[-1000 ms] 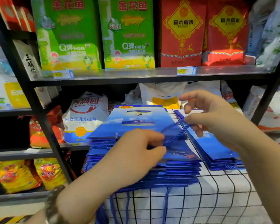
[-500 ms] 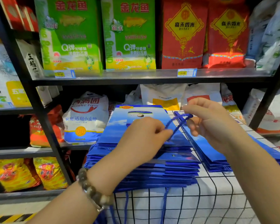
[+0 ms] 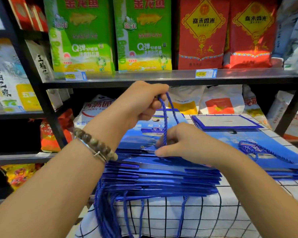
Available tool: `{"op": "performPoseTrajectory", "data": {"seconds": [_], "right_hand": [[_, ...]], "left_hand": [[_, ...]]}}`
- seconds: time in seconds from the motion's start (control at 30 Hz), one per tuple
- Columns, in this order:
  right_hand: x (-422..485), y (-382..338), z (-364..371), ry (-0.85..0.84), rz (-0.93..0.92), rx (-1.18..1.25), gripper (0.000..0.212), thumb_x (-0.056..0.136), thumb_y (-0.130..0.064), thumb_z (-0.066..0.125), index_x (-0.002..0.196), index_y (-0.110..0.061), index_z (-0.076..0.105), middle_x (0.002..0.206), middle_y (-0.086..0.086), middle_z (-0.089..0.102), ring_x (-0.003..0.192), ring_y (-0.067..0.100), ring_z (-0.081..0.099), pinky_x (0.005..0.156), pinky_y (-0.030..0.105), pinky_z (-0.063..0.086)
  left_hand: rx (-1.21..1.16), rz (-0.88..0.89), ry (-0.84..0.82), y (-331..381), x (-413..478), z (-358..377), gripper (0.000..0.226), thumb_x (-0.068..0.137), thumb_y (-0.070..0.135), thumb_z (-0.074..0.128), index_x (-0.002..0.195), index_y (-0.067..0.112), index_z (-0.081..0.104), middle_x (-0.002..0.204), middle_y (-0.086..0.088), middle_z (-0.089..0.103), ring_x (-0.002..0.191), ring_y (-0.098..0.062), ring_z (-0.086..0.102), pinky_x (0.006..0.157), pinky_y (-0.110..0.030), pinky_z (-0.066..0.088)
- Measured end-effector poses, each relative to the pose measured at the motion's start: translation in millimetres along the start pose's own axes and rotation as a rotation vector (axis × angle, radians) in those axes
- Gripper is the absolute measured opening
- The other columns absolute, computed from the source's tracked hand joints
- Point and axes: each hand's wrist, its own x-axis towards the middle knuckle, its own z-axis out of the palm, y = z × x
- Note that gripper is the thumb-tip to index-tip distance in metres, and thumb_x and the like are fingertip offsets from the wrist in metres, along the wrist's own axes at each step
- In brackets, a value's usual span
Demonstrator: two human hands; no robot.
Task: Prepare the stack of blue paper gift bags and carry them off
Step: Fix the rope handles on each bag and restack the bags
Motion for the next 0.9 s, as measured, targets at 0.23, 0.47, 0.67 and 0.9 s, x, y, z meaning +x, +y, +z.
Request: {"op": "performPoseTrajectory", "data": {"seconds": [0.23,0.47,0.67,0.9], "right_hand": [[17,-7,2,-0.058,0.009,0.38,0.008,0.085,-0.003,0.061,0.08,-0.009,0.063,0.064,0.004,0.063,0.047,0.003,0.058,0.047,0.013,0.048],[30,-9,7,-0.008,-0.065,0.323,0.019,0.08,-0.005,0.068,0.07,-0.013,0.055,0.064,0.007,0.065,0.053,0.006,0.064,0.051,0.016,0.052],[43,-7,12,-0.016,-0.094,0.167,0.019,0.081,-0.013,0.068,0.064,-0.009,0.062,0.053,-0.004,0.062,0.046,0.003,0.059,0.046,0.012,0.044],[49,-7,15,-0.079,-0.103,0.083,0.017,0.085,-0.014,0.064,0.081,0.002,0.067,0.061,-0.001,0.063,0.046,-0.001,0.058,0.049,0.01,0.047]], "left_hand": [[0.251,-0.021,0.117,-20,9,-24,0.033,0.093,0.04,0.049,0.074,0.016,0.061,0.049,0.003,0.058,0.033,-0.009,0.041,0.042,-0.016,0.032],[0.966,0.129,0.053,-63,-22,-53,0.015,0.086,0.039,0.058,0.081,0.028,0.067,0.081,0.008,0.068,0.075,-0.01,0.061,0.072,-0.03,0.048],[1.01,0.171,-0.089,-78,-39,-57,0.04,0.079,0.046,0.064,0.114,0.027,0.063,0.112,0.016,0.058,0.104,-0.004,0.051,0.083,-0.015,0.038],[0.745,0.194,0.017,-86,-40,-59,0.037,0.063,0.035,0.081,0.078,0.029,0.048,0.081,0.015,0.067,0.085,-0.001,0.064,0.076,-0.022,0.05]]}}
